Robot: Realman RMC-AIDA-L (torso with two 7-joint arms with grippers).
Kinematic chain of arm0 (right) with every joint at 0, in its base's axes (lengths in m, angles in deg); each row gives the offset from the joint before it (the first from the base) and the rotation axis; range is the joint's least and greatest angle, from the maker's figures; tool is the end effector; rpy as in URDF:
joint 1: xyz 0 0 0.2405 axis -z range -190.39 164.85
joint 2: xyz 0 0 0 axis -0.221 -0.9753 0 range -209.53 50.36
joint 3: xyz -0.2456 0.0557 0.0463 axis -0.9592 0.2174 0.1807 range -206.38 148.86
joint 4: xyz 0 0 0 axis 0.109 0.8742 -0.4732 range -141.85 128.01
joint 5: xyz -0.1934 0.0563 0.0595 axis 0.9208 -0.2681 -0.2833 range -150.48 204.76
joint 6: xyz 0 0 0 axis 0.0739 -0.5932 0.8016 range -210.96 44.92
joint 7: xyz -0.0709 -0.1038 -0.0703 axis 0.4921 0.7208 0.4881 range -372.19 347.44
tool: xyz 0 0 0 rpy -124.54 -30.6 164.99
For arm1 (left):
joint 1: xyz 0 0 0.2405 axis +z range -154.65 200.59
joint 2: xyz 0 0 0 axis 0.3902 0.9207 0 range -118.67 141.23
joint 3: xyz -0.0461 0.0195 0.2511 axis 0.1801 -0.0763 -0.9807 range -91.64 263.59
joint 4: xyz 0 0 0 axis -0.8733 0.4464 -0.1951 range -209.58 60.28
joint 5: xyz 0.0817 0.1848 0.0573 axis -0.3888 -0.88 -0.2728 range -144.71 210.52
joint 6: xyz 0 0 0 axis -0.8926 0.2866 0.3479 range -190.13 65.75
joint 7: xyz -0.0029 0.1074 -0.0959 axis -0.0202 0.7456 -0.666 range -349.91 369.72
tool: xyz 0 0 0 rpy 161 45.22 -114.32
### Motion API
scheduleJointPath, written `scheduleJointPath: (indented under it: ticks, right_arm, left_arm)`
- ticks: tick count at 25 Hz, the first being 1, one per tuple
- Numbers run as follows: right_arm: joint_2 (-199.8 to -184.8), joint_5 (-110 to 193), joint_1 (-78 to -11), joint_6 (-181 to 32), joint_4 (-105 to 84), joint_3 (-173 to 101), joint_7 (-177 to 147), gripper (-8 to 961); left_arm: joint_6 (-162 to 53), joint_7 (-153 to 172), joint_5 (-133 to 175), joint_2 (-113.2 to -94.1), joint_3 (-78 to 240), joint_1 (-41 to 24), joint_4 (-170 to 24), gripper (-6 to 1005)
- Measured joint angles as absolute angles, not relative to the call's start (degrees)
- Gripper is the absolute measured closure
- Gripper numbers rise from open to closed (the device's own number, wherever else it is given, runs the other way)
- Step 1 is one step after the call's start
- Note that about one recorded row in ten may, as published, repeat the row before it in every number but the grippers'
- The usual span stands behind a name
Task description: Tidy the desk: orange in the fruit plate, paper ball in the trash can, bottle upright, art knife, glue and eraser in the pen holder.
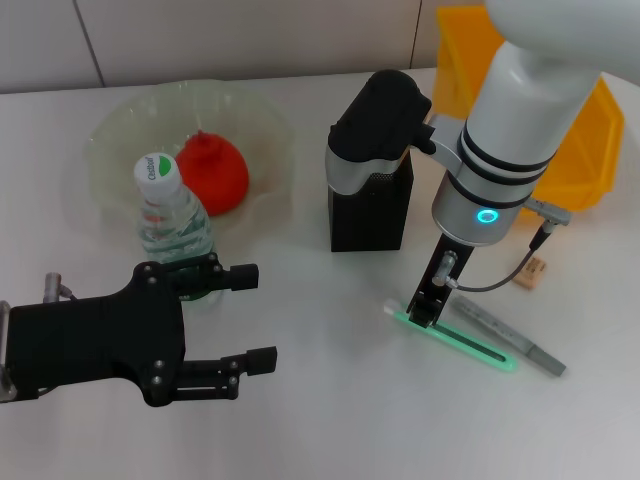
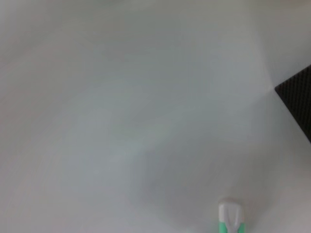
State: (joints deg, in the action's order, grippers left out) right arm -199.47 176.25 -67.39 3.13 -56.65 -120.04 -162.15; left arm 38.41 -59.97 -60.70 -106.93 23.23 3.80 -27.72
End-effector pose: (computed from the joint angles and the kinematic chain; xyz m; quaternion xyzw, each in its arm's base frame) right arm 0.1548 0.3672 -0.0704 -0.9041 0.2708 -0.3179 0.0908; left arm -0.2344 0.2704 -0.0018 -0.9472 -0.0608 -0.3129 0.0353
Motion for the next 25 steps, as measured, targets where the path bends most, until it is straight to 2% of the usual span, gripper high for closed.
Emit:
scheduleJointPath:
  ticks: [5, 25]
  right_arm:
    - [-199.47, 176.2, -67.3, 2.7, -56.4, -120.1, -162.2, 864]
    - [-199.45, 176.8, -67.8, 2.5, -56.2, -121.1, -162.2, 762]
  left_arm:
    - [38.4, -60.0, -60.7, -106.93, 23.2, 3.7, -27.7, 197]
    - [38.4, -60.0, -60.7, -106.93, 23.2, 3.5, -27.7, 197]
